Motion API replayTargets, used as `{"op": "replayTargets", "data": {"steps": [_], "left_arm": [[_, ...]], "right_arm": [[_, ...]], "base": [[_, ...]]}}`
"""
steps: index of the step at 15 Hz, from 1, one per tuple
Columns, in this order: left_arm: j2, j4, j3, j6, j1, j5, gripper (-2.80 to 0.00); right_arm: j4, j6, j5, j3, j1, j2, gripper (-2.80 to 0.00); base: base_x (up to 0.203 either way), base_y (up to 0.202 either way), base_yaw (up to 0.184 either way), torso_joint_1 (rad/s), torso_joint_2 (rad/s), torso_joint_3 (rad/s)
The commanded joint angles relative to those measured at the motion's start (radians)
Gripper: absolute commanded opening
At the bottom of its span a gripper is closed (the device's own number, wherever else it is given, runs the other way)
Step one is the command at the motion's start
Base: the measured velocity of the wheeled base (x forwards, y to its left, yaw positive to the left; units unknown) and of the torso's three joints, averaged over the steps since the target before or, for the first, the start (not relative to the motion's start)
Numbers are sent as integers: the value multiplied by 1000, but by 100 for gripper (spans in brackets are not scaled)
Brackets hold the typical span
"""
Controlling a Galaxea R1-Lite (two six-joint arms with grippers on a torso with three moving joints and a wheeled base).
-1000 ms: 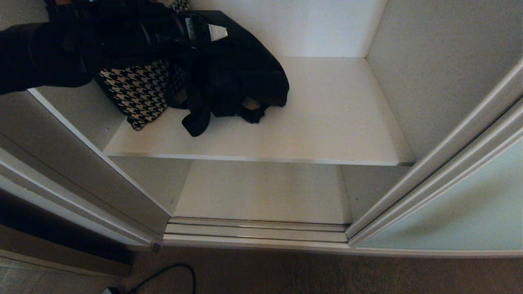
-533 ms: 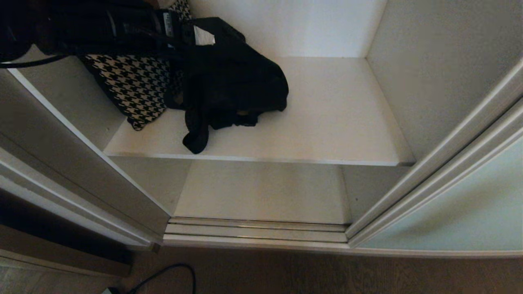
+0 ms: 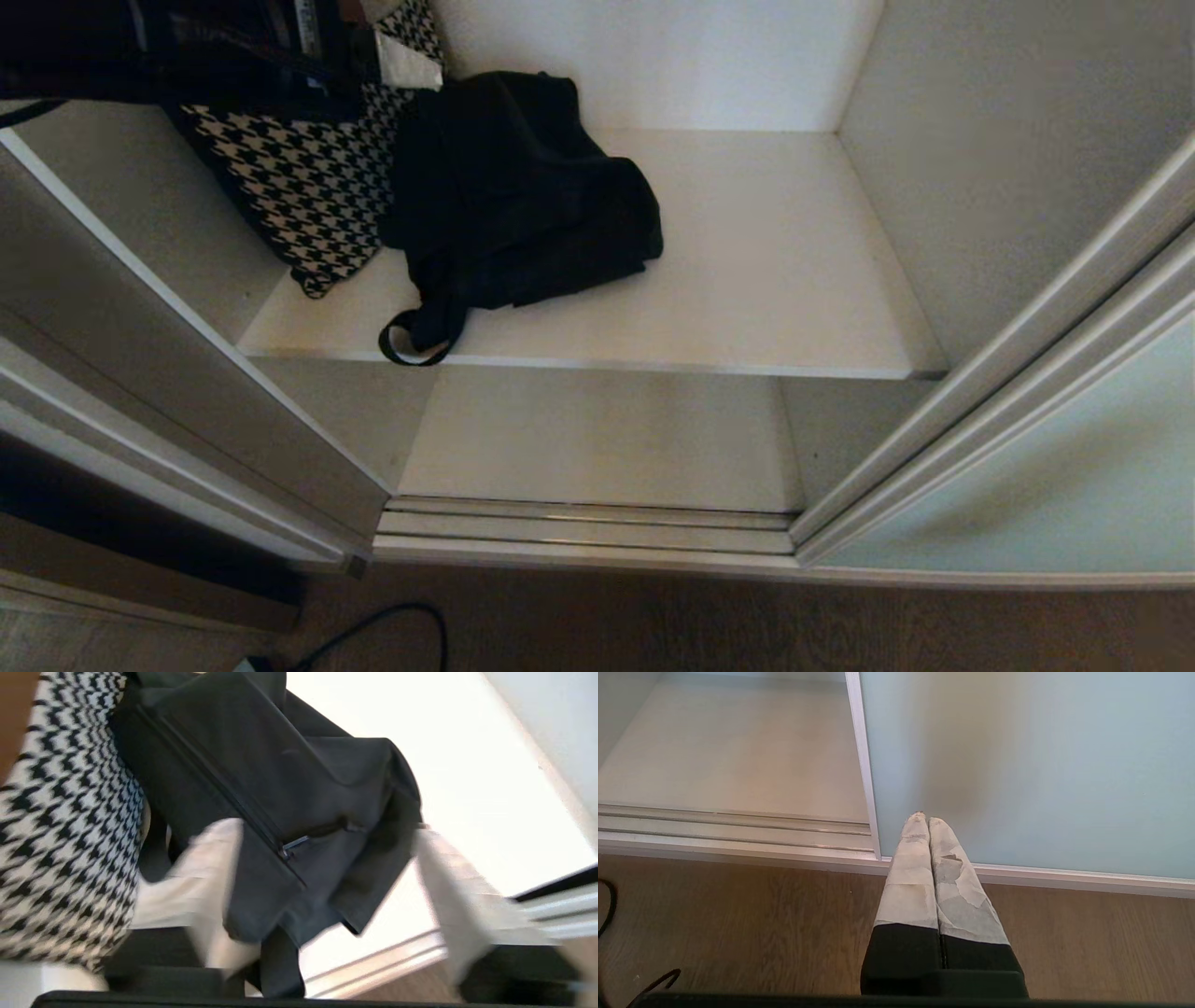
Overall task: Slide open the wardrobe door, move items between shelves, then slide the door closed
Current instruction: Place the bag on the higher shelf, then close the door
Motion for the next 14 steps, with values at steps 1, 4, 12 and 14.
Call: {"op": "replayTargets", "data": {"steps": [1, 4, 12, 14], "left_arm": [[-57, 31, 13, -2, -1, -2, -280], [-118, 92, 27, -42, 0, -2, -280], [-478, 274, 277, -42, 44, 82, -280], [-573, 278, 353, -44, 70, 94, -280]], "right_arm": [[0, 0, 0, 0, 0, -1, -280], [0, 0, 0, 1, 0, -1, -280], [0, 0, 0, 1, 0, -1, -280], [0, 0, 0, 0, 0, -1, -280]], "base": [[0, 0, 0, 0, 0, 0], [0, 0, 0, 0, 0, 0], [0, 0, 0, 0, 0, 0], [0, 0, 0, 0, 0, 0]]}}
